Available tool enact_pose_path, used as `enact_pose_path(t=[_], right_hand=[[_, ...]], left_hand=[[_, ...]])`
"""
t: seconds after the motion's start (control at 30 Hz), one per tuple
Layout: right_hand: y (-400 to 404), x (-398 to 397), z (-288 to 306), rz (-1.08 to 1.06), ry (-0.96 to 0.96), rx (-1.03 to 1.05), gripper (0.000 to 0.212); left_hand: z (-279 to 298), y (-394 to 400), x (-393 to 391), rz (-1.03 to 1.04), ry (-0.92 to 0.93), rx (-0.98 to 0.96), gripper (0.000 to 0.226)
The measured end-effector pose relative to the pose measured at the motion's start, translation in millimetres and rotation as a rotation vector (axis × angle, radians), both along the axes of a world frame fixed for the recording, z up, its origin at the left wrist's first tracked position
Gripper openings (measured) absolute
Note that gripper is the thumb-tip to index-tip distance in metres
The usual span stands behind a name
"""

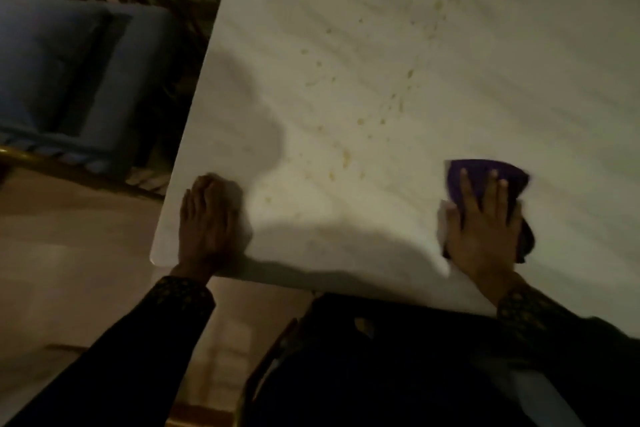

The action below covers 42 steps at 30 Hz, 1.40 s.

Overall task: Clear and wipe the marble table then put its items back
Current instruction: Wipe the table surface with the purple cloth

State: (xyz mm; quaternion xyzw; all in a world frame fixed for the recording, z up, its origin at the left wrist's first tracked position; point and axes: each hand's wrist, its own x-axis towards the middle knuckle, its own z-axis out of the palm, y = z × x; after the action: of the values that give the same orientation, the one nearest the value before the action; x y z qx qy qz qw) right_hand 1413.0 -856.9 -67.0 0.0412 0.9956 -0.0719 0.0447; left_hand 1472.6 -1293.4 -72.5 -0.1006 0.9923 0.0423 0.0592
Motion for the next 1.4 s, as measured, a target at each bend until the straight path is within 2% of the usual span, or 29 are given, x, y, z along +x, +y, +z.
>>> enact_pose_path(t=[0.17,0.23,0.3,0.37,0.47,0.57,0.63,0.77,0.87,0.93,0.97,1.1,1.2,1.27,1.4], right_hand=[[-133.4,58.0,1.4,0.146,0.025,-0.022,0.058],[-138.0,58.6,-0.7,0.240,0.001,-0.039,0.057],[-109.5,50.7,0.1,0.309,-0.004,-0.027,0.055],[-72.2,46.9,1.1,0.259,0.025,0.006,0.055],[-43.0,49.0,1.1,0.031,-0.011,0.028,0.060],[-73.9,48.2,-1.8,-0.117,-0.013,0.020,0.062],[-120.4,53.7,-0.9,-0.121,0.022,0.027,0.062],[-230.3,62.6,2.7,0.125,0.082,-0.011,0.059],[-252.5,57.6,-2.0,0.308,0.038,-0.010,0.057],[-236.0,47.4,-4.7,0.311,0.062,-0.011,0.054],[-225.3,44.5,-4.7,0.222,0.074,-0.012,0.053],[-214.4,34.8,-10.3,-0.382,0.124,0.008,0.057],[-259.4,20.7,-4.5,-0.543,0.162,-0.051,0.059],[-316.3,30.3,-0.2,-0.538,0.189,-0.054,0.059],[-432.1,60.4,-1.0,-0.257,0.153,-0.113,0.056]], left_hand=[[12.3,8.1,0.1,0.109,0.201,0.248,0.052],[12.5,5.5,-1.1,0.107,0.225,0.289,0.052],[11.5,2.2,0.7,0.087,0.243,0.304,0.050],[13.0,0.5,2.8,0.072,0.258,0.333,0.048],[13.9,2.3,5.3,0.089,0.283,0.372,0.044],[15.3,2.5,-0.1,0.028,0.382,0.338,0.036],[10.8,1.4,4.1,-0.007,0.425,0.318,0.033],[5.0,-0.5,5.0,0.051,0.421,0.345,0.035],[9.1,-3.3,0.0,0.080,0.369,0.353,0.035],[16.9,-23.3,-12.1,-0.014,0.315,0.328,0.035],[21.3,-37.7,-19.8,-0.106,0.296,0.299,0.035],[19.2,-96.3,-69.6,-0.472,0.250,0.218,0.039],[16.6,-120.8,-104.0,-0.636,0.187,0.213,0.042],[14.3,-128.3,-115.9,-0.697,0.152,0.228,0.040],[25.6,-118.8,-139.8,-0.658,0.129,0.360,0.038]])
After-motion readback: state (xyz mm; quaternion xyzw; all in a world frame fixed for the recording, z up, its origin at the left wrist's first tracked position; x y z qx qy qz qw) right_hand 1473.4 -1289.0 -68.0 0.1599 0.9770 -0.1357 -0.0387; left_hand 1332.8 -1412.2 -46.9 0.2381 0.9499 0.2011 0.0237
